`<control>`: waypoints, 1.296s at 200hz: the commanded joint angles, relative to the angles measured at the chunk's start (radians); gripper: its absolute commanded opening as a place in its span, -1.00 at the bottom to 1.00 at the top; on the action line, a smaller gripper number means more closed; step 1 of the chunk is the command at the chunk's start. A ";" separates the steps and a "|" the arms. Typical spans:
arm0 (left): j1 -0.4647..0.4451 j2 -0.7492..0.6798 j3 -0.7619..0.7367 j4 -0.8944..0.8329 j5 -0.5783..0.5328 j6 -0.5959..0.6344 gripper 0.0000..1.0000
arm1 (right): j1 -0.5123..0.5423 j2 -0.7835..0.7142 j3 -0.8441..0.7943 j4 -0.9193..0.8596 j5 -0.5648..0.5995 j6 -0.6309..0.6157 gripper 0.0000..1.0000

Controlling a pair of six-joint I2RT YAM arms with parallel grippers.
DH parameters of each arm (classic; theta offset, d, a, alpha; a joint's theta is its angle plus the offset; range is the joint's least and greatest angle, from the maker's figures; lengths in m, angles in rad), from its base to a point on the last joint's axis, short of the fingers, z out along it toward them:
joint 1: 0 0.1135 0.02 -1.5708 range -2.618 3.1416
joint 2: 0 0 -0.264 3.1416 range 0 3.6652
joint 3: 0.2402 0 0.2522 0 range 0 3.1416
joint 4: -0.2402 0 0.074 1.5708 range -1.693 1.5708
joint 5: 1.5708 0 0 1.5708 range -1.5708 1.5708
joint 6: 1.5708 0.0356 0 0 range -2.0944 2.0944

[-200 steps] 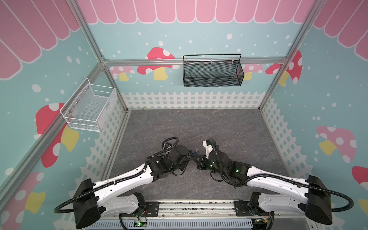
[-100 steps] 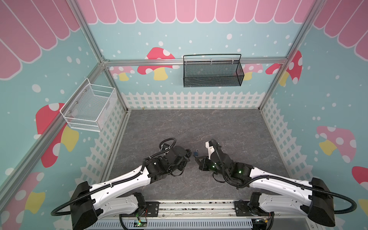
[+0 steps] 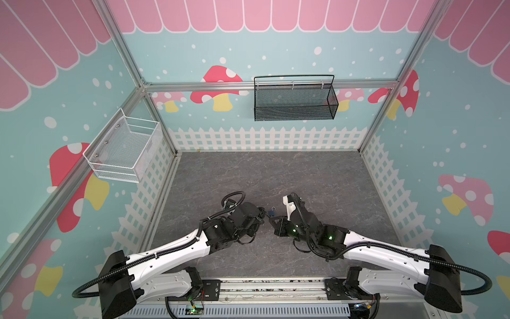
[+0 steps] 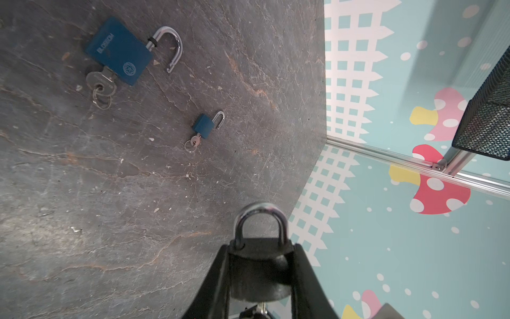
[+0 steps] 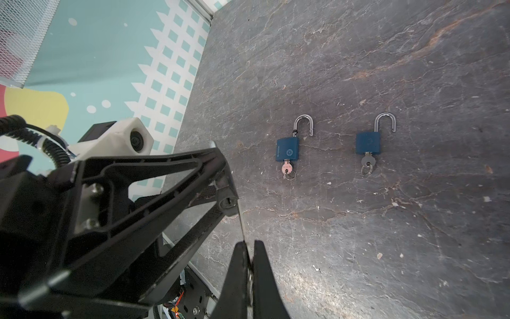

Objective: Unlock with the key

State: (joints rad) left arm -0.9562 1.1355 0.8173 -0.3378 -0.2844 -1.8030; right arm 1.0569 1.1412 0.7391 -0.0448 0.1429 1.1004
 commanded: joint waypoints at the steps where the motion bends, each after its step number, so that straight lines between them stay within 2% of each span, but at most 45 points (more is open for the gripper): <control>1: 0.000 0.007 0.013 0.025 -0.015 -0.023 -1.00 | 0.008 0.003 0.028 0.035 0.008 -0.009 -1.00; 31: 0.000 0.010 0.010 0.045 -0.009 -0.019 -1.00 | 0.007 0.021 0.027 0.063 -0.014 -0.024 -1.00; 77: 0.000 0.012 -0.002 0.075 0.004 -0.019 -1.00 | 0.008 0.014 0.008 0.029 0.044 0.010 -1.00; 128: -0.001 0.039 0.020 0.073 0.024 -0.004 -1.00 | 0.007 0.038 0.060 0.044 0.017 -0.051 -1.00; 157: -0.003 0.054 0.042 0.057 0.031 0.003 -1.00 | 0.008 0.092 0.124 -0.033 0.028 -0.079 -1.00; 227: -0.004 0.045 0.050 0.085 0.040 -0.008 -1.00 | 0.011 0.111 0.106 -0.020 0.031 -0.117 -1.00; 259: -0.004 0.047 0.058 0.027 0.024 0.018 -1.00 | 0.011 0.082 0.119 0.013 0.025 -0.138 -1.00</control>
State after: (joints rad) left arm -0.9424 1.1877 0.8288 -0.3218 -0.3038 -1.7973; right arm 1.0569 1.2385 0.8288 -0.1116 0.1825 0.9874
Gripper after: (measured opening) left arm 0.282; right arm 0.053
